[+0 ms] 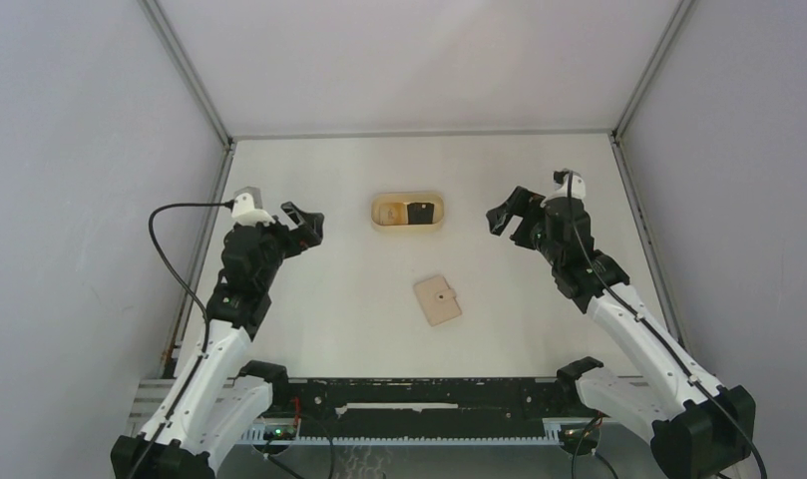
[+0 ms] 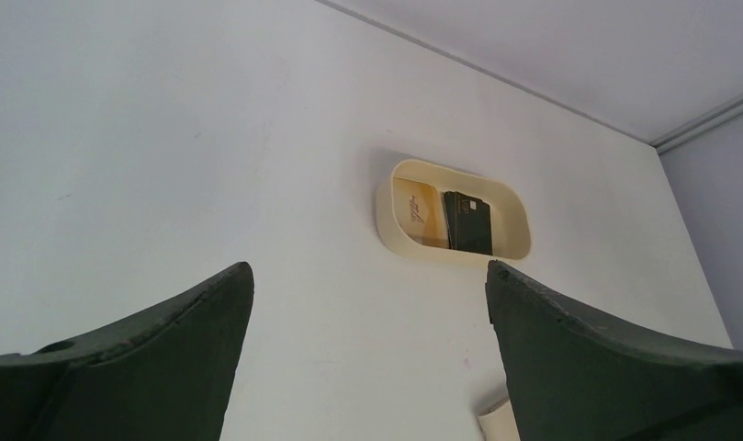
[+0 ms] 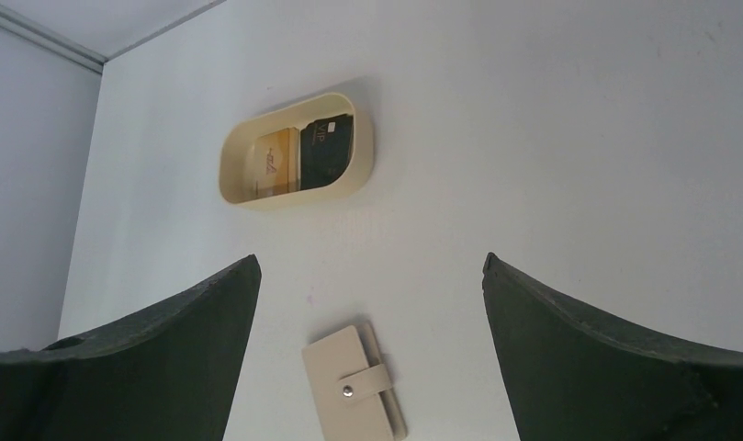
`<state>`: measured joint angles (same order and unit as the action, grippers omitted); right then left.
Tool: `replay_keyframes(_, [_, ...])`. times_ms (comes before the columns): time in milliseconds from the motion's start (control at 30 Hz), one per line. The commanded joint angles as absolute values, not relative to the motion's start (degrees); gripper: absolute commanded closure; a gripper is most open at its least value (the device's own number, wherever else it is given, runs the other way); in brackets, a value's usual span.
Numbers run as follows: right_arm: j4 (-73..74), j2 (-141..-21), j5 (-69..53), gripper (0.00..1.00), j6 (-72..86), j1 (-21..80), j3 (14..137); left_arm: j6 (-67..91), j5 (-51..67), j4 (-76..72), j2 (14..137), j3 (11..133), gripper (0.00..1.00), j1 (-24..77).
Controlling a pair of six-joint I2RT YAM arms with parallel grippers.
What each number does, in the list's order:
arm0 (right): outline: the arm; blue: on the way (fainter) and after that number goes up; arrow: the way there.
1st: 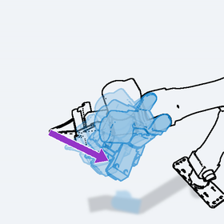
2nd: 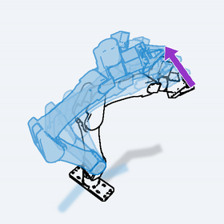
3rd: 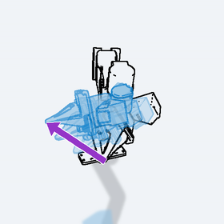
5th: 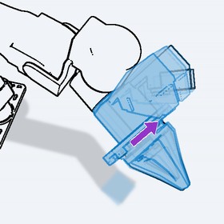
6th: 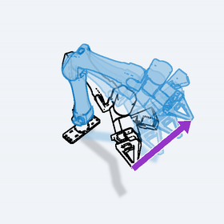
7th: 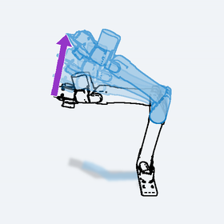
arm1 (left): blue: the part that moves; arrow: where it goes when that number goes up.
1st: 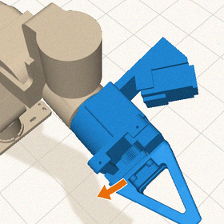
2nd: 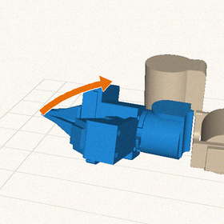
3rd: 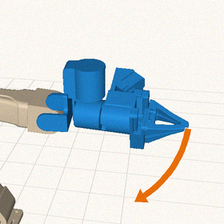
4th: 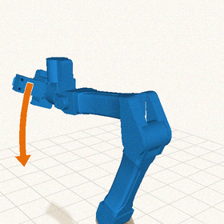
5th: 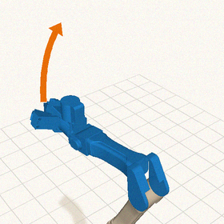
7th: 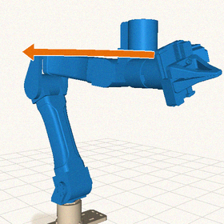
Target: Take the credit cards out of the card holder
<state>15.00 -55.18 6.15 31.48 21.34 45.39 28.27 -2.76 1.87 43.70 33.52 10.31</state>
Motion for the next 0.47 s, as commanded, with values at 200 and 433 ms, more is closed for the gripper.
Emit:
replay_keyframes(200, [12.9, -54.9, 4.5, 0.00, 29.4, 19.5, 45.4, 28.1, 1.7, -2.9, 45.2, 32.1, 0.00, 9.4])
replay_keyframes(433, [15.1, -55.8, 11.1, 0.00, 32.0, 19.5, 46.7, 27.6, 2.4, -3.3, 46.0, 32.9, 0.00, 9.1])
